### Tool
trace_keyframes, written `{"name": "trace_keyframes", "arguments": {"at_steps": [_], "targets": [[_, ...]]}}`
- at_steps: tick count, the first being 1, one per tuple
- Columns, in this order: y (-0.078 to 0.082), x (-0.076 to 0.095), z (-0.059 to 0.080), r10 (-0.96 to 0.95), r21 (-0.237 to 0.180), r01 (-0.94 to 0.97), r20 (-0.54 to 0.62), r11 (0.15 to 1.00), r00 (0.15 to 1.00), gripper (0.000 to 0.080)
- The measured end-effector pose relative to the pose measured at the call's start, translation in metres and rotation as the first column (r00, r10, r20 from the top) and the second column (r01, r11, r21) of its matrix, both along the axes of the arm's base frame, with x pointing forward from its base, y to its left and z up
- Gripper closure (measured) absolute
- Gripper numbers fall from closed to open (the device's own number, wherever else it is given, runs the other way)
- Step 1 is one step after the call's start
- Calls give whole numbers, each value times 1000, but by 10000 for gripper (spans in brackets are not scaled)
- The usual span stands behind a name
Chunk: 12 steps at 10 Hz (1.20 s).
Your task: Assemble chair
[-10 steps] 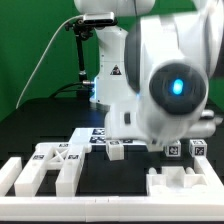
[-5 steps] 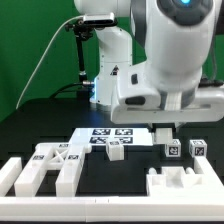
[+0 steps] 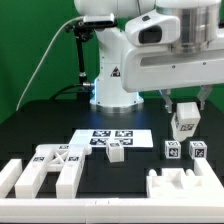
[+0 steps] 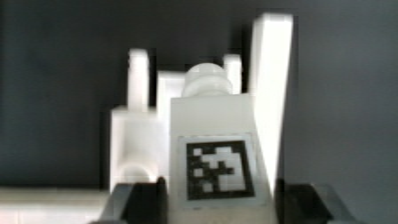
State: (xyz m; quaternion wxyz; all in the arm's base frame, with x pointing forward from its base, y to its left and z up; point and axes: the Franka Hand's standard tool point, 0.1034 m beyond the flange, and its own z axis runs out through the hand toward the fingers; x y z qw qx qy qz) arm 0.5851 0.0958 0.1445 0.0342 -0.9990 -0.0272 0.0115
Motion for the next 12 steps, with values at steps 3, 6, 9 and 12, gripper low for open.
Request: {"name": "trace_keyframes", "arguments": {"at_steps": [3, 6, 9, 12], "targets": [[1, 12, 0, -14, 16, 10, 289, 1000, 957, 515], [12, 32, -9, 32, 11, -46, 554, 999, 832, 515], [12, 30, -11, 35, 10, -47, 539, 999, 841, 515], [18, 41, -19, 41, 11, -55, 523, 998, 851, 515]]}}
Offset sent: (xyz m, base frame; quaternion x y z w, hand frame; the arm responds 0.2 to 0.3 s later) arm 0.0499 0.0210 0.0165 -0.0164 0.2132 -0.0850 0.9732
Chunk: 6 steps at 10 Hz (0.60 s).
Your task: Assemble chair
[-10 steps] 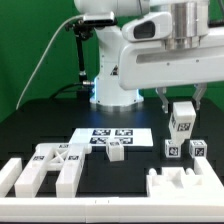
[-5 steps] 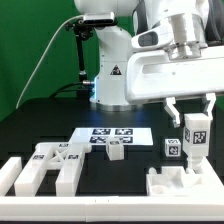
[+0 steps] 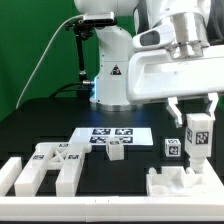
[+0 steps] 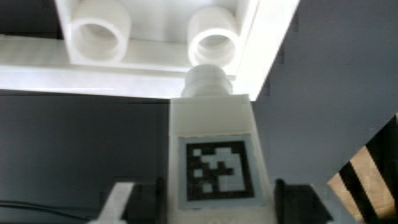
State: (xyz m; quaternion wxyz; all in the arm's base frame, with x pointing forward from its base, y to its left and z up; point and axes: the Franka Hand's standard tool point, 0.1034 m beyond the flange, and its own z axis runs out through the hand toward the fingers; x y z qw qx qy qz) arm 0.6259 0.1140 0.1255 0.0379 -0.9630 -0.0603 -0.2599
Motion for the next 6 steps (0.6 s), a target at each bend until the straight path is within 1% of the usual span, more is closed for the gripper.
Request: {"name": "trace_keyframes", "arguments": {"at_steps": [1, 2, 6], "targets": [[2, 3, -3, 1, 2, -1, 5, 1000, 1000, 515], [3, 1, -9, 3, 2, -3, 1, 1000, 1000, 515], [1, -1, -24, 5, -4, -5, -14, 1000, 1000, 515]]}}
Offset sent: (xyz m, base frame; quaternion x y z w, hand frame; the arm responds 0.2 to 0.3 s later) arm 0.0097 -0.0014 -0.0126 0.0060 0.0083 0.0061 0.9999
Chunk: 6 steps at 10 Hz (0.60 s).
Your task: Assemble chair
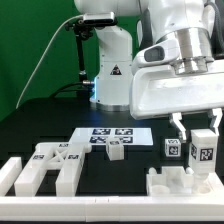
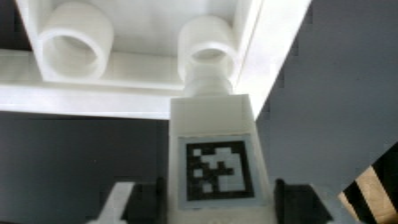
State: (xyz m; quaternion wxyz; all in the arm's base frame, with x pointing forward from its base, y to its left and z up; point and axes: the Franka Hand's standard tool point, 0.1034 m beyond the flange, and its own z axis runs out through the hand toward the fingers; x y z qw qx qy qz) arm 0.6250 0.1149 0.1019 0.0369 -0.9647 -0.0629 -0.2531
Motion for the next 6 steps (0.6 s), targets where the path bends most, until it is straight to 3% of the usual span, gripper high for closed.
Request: {"name": "trace_keyframes", "arguments": {"at_steps": [6], "targets": [[1, 1, -18, 3, -2, -3, -4, 1000, 1000, 515]]}}
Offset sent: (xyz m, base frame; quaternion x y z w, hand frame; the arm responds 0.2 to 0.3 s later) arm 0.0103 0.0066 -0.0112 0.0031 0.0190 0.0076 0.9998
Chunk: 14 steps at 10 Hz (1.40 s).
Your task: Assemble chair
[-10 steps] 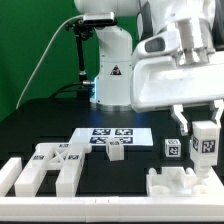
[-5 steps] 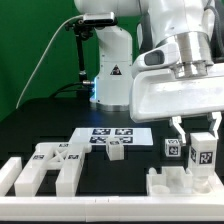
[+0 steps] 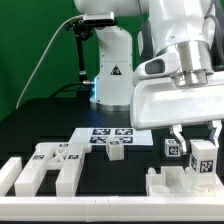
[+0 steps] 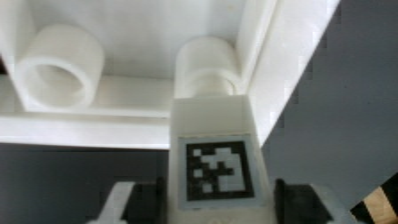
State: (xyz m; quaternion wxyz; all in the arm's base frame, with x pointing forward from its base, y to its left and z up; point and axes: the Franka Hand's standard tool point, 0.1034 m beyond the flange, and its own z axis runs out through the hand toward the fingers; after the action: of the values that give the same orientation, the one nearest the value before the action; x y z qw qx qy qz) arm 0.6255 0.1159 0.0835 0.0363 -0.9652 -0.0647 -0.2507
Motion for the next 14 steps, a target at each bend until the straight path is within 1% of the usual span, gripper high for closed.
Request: {"name": "trace_keyframes", "arguments": {"at_steps": [3, 4, 5, 6, 7, 8, 9, 12, 13, 14], "targets": [[1, 2, 0, 1, 2, -1, 44, 1000, 999, 515], [1, 2, 0, 2, 1, -2, 43, 1000, 999, 491], [1, 2, -1, 3, 1, -3, 43, 1000, 999, 491], [1, 2, -1, 3, 0, -3, 43, 1000, 999, 288], [1, 2, -1, 4, 0, -4, 43, 1000, 999, 288], [1, 2, -1, 4, 0, -4, 43, 1000, 999, 181], [1, 2, -1, 5, -1, -5, 43, 1000, 999, 155], [1, 2, -1, 6, -1, -6, 43, 1000, 999, 151], [0, 3, -2, 2, -1, -2, 11, 1000, 1000, 150], [0, 10, 3, -6, 1, 6, -56, 1000, 998, 150]]}}
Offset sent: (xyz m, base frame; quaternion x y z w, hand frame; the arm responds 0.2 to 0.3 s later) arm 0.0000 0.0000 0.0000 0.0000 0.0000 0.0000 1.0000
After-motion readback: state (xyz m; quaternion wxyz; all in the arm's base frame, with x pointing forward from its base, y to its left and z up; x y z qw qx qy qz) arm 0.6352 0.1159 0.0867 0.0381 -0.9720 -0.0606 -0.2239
